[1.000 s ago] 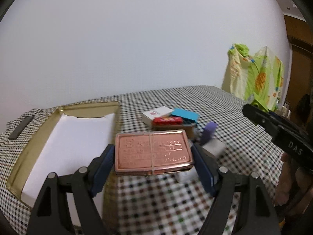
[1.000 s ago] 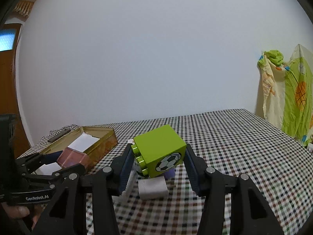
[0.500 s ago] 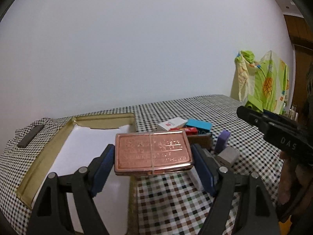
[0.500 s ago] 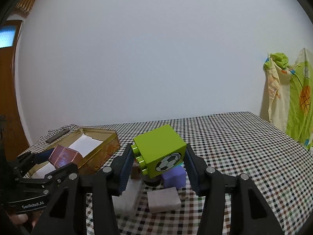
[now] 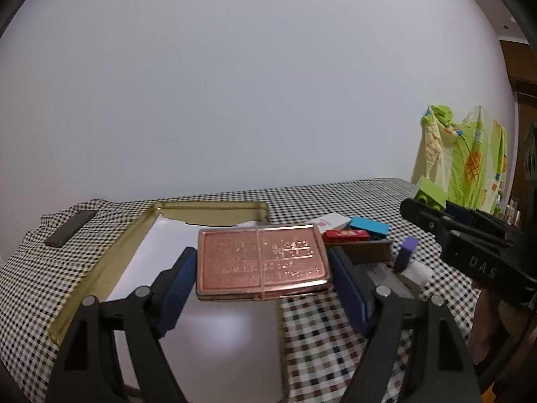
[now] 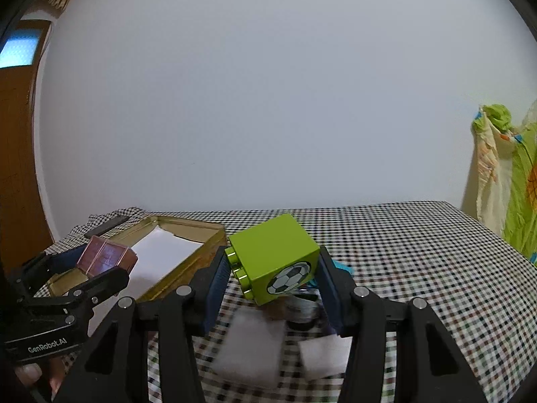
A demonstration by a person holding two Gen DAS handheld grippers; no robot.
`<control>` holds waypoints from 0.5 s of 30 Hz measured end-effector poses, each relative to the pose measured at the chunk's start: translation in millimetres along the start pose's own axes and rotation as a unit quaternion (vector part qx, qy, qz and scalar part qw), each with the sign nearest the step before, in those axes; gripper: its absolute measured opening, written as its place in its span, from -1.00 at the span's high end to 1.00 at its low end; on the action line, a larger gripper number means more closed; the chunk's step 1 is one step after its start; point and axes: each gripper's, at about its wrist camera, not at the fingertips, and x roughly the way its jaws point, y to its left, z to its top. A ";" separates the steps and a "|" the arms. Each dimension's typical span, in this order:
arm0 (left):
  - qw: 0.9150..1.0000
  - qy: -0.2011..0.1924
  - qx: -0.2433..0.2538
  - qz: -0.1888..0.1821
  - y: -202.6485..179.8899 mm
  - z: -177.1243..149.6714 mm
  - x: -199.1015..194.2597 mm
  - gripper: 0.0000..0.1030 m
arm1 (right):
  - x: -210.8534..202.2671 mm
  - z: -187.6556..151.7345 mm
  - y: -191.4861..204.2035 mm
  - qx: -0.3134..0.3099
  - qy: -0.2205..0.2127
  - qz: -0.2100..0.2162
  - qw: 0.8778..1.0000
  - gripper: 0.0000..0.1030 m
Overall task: Organize rigid objects
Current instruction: 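Carry both objects over the gold tray, lower the green block and open the right gripper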
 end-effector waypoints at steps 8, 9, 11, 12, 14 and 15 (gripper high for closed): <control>1.000 -0.003 -0.012 0.011 17.8 -1.0 -2.9 -0.53 | 9.6 0.8 24.1 -0.017 0.006 0.018 1.000 -0.03; 1.000 -0.003 -0.013 0.013 19.9 -1.1 -2.9 -0.53 | 11.2 0.8 28.0 -0.020 0.008 0.021 1.000 -0.03; 1.000 0.000 -0.015 0.014 24.5 -1.3 -2.0 -0.53 | 14.2 1.2 34.9 -0.025 0.011 0.029 0.999 -0.03; 1.000 0.001 -0.016 0.015 26.4 -1.4 -1.9 -0.53 | 15.8 1.2 38.1 -0.029 0.013 0.032 0.999 -0.03; 1.000 0.002 -0.018 0.021 31.3 -1.4 -1.4 -0.53 | 17.1 1.0 42.1 -0.036 0.017 0.038 0.999 -0.03; 1.000 0.003 -0.018 0.022 34.7 -2.5 -2.0 -0.53 | 18.6 1.1 44.5 -0.038 0.019 0.040 0.998 -0.03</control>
